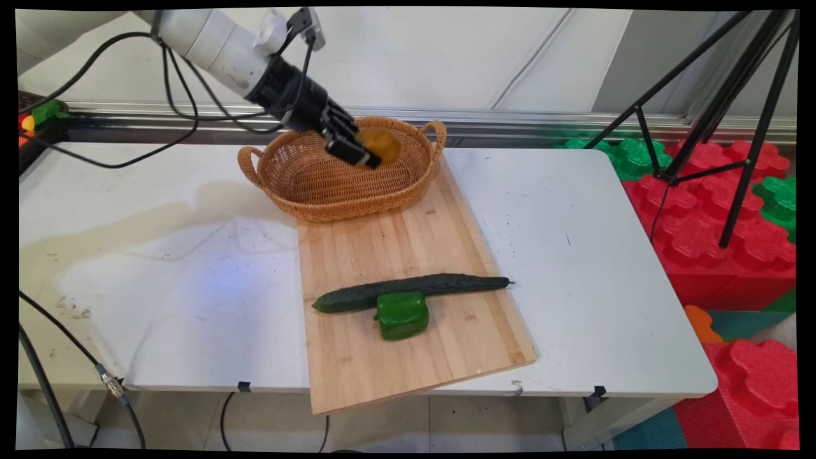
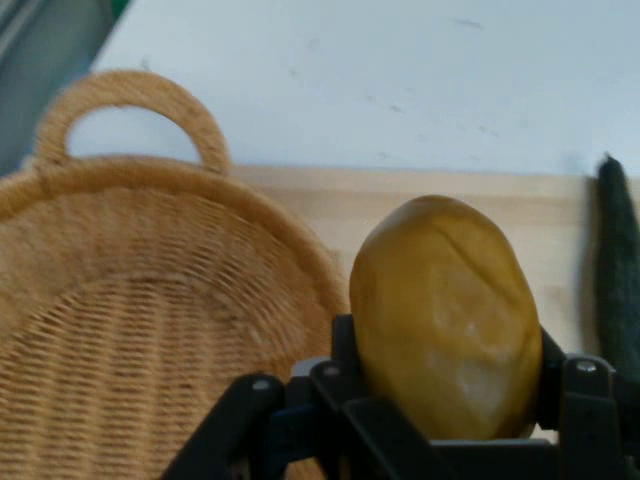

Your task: Place the picked object on the cutting board

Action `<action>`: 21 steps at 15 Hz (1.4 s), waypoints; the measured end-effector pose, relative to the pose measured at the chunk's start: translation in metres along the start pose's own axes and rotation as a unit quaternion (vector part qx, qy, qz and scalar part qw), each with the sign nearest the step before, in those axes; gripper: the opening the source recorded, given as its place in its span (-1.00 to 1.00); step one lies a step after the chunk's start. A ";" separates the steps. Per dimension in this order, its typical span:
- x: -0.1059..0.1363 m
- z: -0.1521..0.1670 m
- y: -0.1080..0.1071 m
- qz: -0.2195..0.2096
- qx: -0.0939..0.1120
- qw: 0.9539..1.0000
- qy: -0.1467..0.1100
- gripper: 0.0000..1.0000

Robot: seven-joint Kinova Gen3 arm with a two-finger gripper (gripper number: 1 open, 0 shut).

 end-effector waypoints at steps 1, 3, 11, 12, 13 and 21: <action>-0.005 -0.001 0.007 0.000 -0.004 1.000 -0.006 -1.00; -0.014 0.000 0.015 0.001 -0.010 1.000 -0.016 -1.00; -0.050 0.023 0.042 0.001 -0.032 0.997 -0.064 -1.00; -0.052 0.027 0.043 0.002 -0.033 0.997 -0.067 -1.00; -0.055 0.034 0.045 0.004 -0.034 0.997 -0.073 -1.00; -0.069 0.075 0.054 0.015 -0.035 0.994 -0.107 -1.00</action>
